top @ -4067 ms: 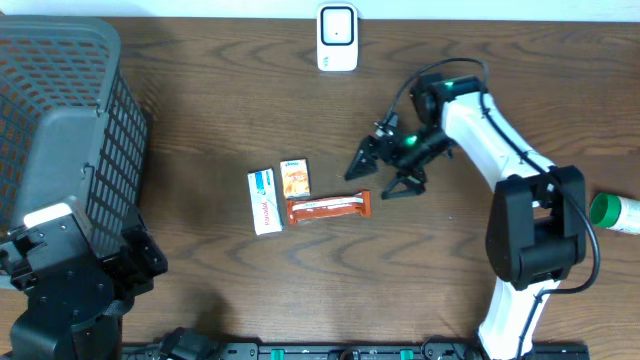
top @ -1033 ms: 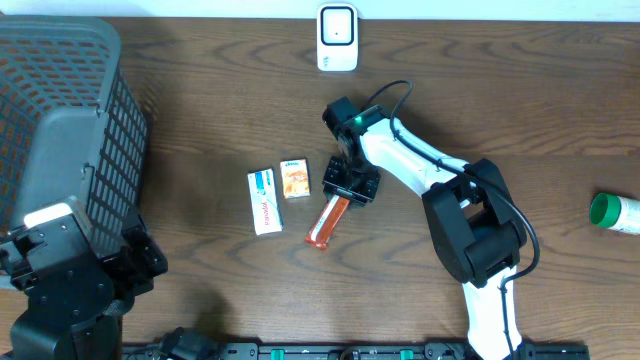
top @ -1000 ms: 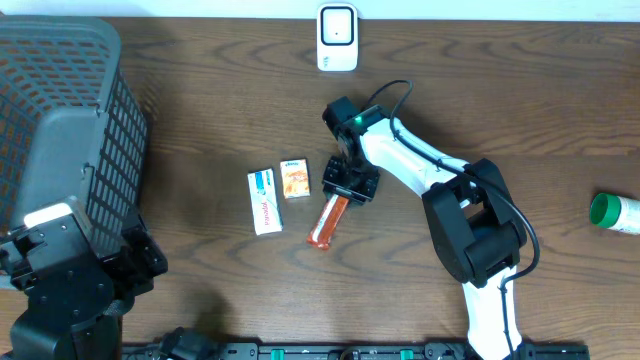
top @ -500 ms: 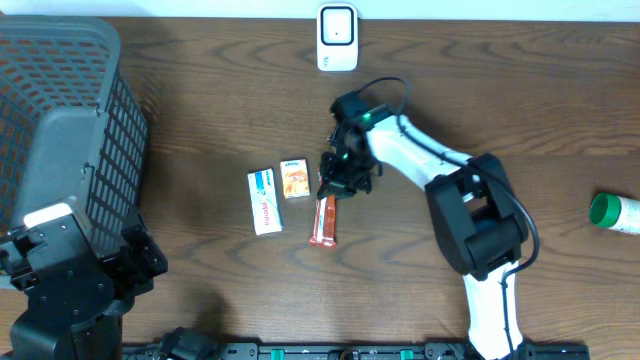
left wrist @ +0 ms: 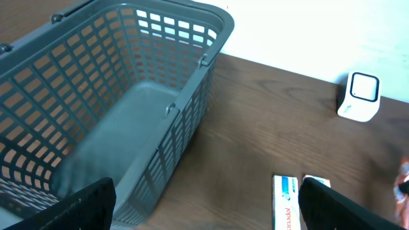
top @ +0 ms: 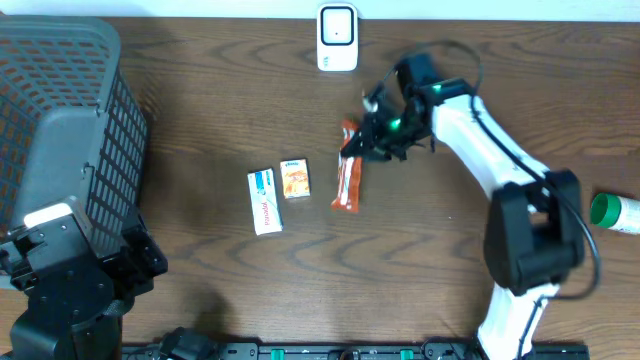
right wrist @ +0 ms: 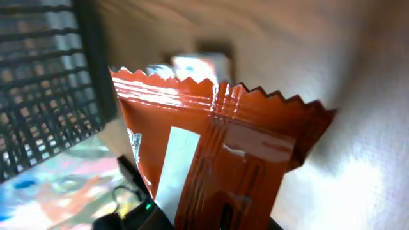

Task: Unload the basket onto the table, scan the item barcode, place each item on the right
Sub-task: 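Lift the bar upright and carry it to the white scanner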

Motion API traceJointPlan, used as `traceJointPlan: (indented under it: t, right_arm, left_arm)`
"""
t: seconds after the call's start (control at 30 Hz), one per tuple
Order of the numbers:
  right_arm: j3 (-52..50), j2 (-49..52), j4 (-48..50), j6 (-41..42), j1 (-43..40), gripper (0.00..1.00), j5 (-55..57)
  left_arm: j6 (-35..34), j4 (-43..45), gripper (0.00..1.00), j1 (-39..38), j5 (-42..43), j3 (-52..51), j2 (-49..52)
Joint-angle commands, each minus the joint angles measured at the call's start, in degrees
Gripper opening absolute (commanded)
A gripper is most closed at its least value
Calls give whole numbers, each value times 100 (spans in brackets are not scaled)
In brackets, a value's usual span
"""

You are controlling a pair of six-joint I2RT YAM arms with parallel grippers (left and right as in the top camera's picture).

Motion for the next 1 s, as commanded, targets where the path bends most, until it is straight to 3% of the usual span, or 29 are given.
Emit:
traceJointPlan:
  t: [0.0,0.1,0.2,0.27,0.5,0.57,0.7,0.97]
  right_arm:
    - [7,-535,317,-673,26,16,409]
    - [7,-789,822,-702,63,17,1285]
    - [4,-855,1255,-702,94,2,2044]
    - [4,-846,1451,-730,98,4,1945]
    - [4,-793,2328,-1674,103,11,564]
    - [4,-791,2577,-1867,103,3,162]
    - [2,-706,3215,-2402,92,1,-1014]
    - [2,162,5473,-2216,-98,1,-3630]
  left_arm:
    - [-33,17,91,24,-50,52,-13]
    - [-35,17,92,24,-50,52,-13]
    - [-33,17,92,24,-50,52,-13]
    - [-33,17,91,24,-50,52,-13]
    - [-33,17,92,24,-50,52,-13]
    - [-33,17,91,24,-50,52,-13]
    - [-33,17,91,24,-50,52,-13]
    - [-33,17,91,24,-50,52,-13]
